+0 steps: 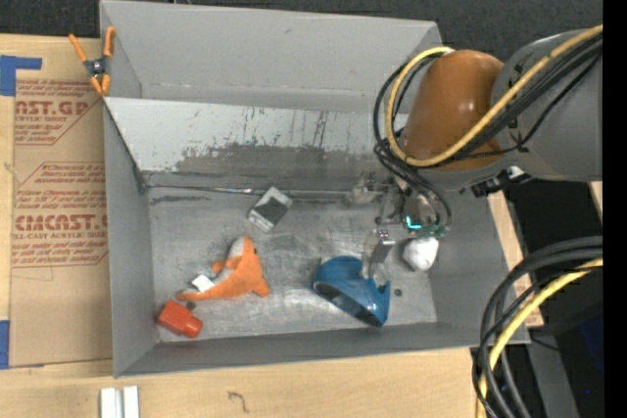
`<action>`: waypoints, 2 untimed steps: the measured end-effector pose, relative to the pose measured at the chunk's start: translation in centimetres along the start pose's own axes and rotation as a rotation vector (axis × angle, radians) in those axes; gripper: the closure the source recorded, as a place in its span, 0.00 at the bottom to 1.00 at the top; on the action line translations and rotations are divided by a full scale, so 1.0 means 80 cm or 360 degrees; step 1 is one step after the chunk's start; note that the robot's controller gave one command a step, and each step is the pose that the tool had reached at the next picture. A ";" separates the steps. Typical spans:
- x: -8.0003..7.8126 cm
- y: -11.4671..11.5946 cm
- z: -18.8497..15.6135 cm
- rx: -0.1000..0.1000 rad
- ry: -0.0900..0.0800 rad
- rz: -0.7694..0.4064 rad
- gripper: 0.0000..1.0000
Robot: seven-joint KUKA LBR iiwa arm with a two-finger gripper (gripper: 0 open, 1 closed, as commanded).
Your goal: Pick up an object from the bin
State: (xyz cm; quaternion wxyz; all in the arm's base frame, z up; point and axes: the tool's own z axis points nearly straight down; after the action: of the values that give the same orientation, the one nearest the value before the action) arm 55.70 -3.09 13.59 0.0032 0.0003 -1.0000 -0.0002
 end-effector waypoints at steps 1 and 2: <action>-0.003 0.000 -0.005 0.0001 -0.0012 -0.0001 0.00; 0.047 0.007 0.036 0.0005 -0.0037 -0.0136 0.00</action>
Offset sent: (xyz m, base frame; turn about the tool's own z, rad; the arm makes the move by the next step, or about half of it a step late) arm -0.0740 0.0109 -0.0659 -0.1361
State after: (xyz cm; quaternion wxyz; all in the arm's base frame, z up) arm 51.92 -2.49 10.74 -0.0084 0.0429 -0.9990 0.0014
